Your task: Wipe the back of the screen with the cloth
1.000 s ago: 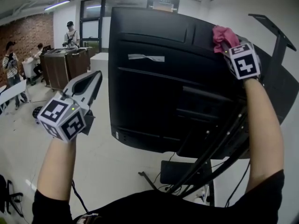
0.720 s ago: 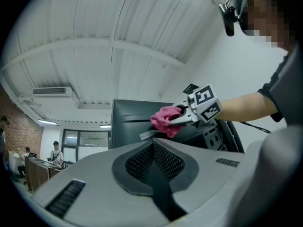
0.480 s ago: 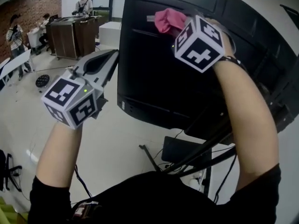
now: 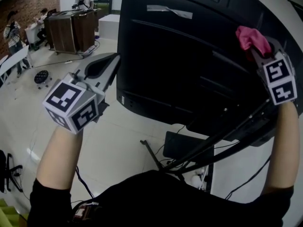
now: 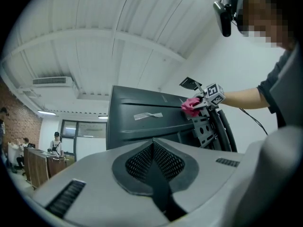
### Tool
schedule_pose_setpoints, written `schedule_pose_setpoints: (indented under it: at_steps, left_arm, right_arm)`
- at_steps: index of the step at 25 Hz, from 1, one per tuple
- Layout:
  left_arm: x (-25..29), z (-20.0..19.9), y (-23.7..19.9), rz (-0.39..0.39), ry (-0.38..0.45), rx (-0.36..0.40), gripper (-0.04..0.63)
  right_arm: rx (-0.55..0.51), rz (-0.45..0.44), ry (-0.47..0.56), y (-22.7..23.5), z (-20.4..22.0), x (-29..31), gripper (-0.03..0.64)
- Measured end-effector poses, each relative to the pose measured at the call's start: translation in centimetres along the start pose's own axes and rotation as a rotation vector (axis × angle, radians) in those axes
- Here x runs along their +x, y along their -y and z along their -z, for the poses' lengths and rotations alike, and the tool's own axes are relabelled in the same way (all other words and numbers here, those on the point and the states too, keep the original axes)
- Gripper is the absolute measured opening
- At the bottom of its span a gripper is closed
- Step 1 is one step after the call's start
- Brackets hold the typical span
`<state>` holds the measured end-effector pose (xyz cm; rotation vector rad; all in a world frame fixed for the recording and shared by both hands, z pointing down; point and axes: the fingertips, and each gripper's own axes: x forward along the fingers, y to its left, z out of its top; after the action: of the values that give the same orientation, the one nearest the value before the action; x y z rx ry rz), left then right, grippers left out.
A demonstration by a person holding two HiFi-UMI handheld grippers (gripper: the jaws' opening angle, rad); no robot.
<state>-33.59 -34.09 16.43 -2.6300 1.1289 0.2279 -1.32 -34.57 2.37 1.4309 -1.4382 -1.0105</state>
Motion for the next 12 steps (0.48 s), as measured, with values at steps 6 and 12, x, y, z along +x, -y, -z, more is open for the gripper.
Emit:
schedule_pose_setpoints:
  at_steps: [6,12]
  left_arm:
    - [-1.2,2.1,-0.4,-0.042,-0.032,-0.023,-0.003]
    - [-4.1,4.2,-2.7,-0.117,-0.057,-0.048,-0.003]
  right_arm:
    - [-0.222,-0.191,0.321,-19.0,-19.7,2.3,0.115]
    - [-0.455,-0.156,0.131,-24.6,-19.8,9.8,0.115]
